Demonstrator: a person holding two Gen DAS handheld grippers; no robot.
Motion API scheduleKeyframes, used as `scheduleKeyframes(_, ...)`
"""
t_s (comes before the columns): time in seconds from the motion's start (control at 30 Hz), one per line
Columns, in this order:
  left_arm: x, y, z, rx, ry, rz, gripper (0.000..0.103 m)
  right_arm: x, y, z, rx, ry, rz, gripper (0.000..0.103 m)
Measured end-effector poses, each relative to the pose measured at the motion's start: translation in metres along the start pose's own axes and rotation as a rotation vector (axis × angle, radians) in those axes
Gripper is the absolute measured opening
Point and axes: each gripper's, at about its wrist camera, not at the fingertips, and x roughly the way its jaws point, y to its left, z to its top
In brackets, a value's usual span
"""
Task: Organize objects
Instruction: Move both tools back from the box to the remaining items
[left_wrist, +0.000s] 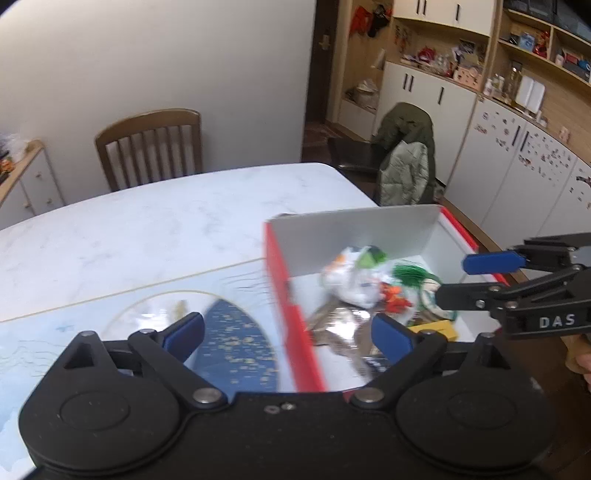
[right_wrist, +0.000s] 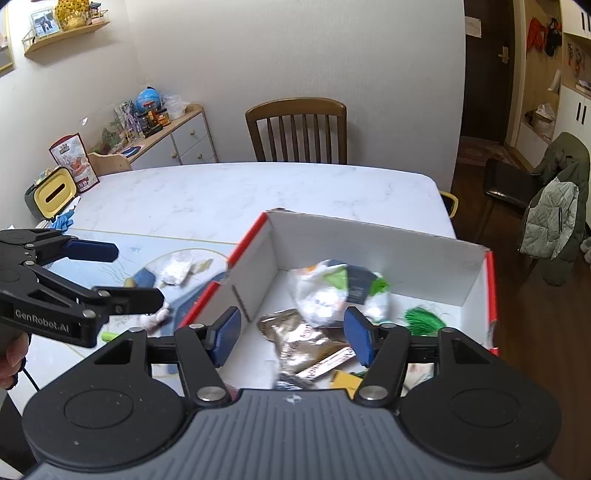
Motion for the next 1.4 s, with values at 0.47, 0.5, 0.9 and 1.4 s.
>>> scheduleKeyframes(0.47, -0.016, 0.098, -0.013, 0.002, -0.027, 0.036, 0.102, 0.027, 0.098, 0.01, -0.031, -0.02, 0.02, 0.082)
scheduleKeyframes(0.5, -0.015, 0.105, -0.015, -0.002, -0.026, 0.03, 0.103, 0.03, 0.104, 0.011, -0.028, -0.021, 0.016, 0.082)
scheduleKeyframes(0.9, 0.006, 0.168, -0.054, -0.023, 0.019, -0.001, 0.103, 0.087, 0.153, 0.03, 0.025, 0.028, -0.045, 0.083)
scheduleKeyframes(1.4, 0.045, 0.207, -0.095, -0.058, 0.089, -0.042, 0.103, 0.159, 0.185, 0.012, -0.002, 0.177, -0.059, 0.083)
